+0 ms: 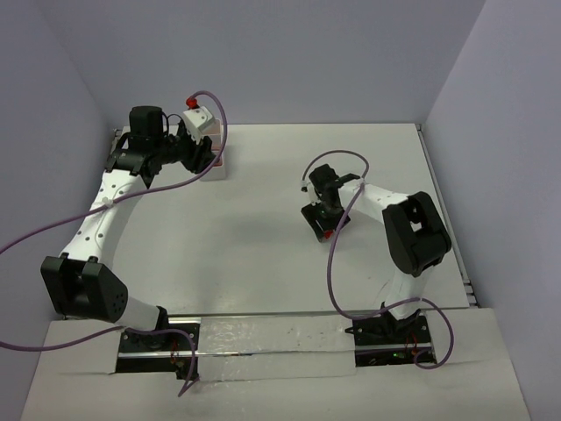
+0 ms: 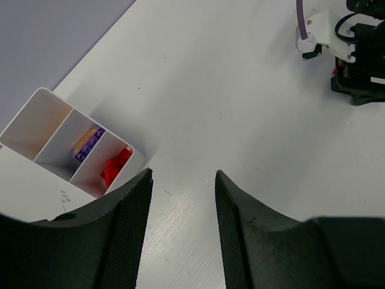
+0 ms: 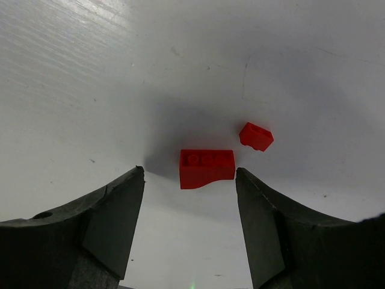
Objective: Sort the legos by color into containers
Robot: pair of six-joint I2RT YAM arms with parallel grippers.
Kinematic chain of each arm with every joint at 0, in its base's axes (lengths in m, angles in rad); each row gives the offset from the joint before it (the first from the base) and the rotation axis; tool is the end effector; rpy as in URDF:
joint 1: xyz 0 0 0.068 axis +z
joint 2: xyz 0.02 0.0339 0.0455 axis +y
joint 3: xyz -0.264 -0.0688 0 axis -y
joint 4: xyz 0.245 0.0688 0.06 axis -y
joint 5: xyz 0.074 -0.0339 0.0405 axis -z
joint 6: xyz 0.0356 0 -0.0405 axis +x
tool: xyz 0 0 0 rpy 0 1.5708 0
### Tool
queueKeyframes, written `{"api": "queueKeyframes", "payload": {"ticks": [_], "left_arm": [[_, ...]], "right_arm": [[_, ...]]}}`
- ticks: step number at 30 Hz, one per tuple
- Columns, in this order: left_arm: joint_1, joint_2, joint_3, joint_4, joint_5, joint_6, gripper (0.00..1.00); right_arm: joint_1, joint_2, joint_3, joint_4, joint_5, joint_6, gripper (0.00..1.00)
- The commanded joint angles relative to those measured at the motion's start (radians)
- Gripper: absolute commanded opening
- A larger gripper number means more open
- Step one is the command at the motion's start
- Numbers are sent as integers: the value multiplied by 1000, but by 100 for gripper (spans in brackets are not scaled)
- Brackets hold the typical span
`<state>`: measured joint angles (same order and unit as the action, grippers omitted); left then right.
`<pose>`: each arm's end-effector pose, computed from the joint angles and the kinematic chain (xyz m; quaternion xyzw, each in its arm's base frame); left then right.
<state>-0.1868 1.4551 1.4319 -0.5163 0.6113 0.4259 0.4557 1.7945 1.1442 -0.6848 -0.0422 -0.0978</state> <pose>0.3149 -0.0803 0.3770 0.3917 0.7463 -0.2038 0.4981 0.3006 0.1490 0.1638 -0.2737 0.9544 0.0415 0.1119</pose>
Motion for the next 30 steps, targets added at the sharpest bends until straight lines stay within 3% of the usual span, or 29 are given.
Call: {"api": "queueKeyframes", "payload": {"ticks": [1, 12, 24, 30], "left_arm": [[0, -8, 33, 36, 40, -10, 53], [-2, -2, 30, 35, 39, -5, 53], [-2, 11, 28, 43, 46, -24, 53], [-2, 6, -7, 85, 64, -105, 53]], "right_arm": [[1, 19, 20, 46, -2, -15, 69], [-6, 61, 49, 62, 1, -45, 68], [-8, 18, 28, 29, -21, -47, 40], [-8, -10, 85, 1, -92, -3, 29]]}}
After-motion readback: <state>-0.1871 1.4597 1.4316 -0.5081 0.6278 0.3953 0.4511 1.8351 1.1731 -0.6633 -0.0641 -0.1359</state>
